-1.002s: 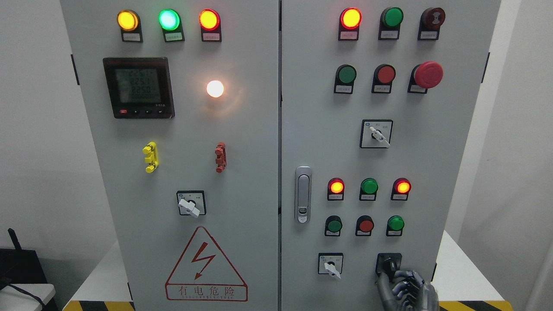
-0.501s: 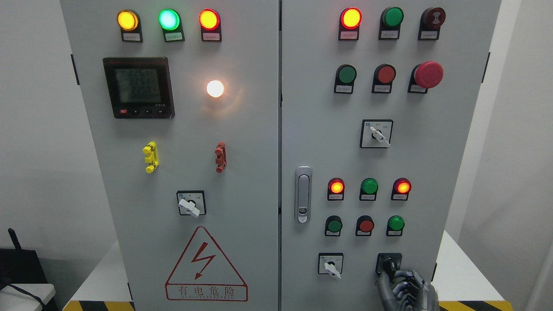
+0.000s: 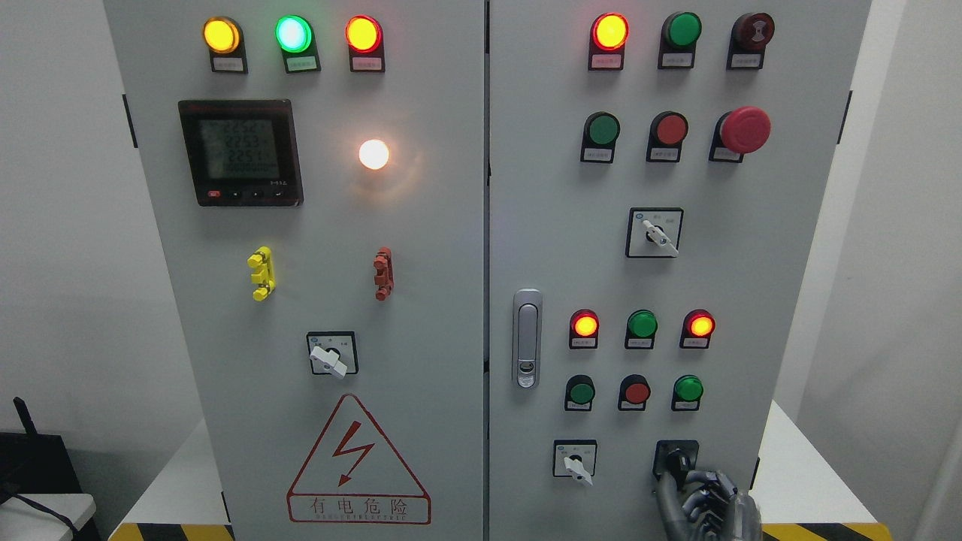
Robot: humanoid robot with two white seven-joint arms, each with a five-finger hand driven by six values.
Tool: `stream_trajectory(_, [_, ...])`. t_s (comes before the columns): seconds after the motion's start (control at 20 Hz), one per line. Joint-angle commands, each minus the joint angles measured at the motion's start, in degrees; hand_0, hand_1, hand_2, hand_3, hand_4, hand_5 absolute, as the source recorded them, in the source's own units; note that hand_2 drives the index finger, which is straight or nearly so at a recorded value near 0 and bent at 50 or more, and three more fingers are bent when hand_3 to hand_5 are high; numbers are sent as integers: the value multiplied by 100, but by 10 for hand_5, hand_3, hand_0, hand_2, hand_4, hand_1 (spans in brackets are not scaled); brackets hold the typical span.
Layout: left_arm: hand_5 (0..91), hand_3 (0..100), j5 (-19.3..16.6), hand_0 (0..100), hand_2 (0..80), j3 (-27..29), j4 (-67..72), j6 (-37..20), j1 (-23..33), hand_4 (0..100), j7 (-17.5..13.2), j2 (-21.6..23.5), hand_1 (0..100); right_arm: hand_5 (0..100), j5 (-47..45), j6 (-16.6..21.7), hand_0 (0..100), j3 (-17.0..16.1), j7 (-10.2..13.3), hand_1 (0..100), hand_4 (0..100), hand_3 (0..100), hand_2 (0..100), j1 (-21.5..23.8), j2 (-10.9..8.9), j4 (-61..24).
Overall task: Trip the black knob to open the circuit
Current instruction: 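Twist the black knob with the right hand to switch it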
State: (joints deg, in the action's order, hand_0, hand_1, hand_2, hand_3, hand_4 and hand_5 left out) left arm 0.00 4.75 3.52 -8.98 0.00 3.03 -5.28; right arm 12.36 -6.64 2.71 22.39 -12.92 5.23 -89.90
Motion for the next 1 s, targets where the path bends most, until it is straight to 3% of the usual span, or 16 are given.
stream_trajectory(0.0, [0,0,-193,120,0,0,0,2,-44,0,4,1,389,957,-102,4,497,63,-42,703,924,895,599,0,4,-1])
stream_trajectory(0.95, [0,0,-185,120,0,0,0,2,-44,0,4,1,389,959,-313,13,511,63,-42,700,934,907,614,0,4,-19])
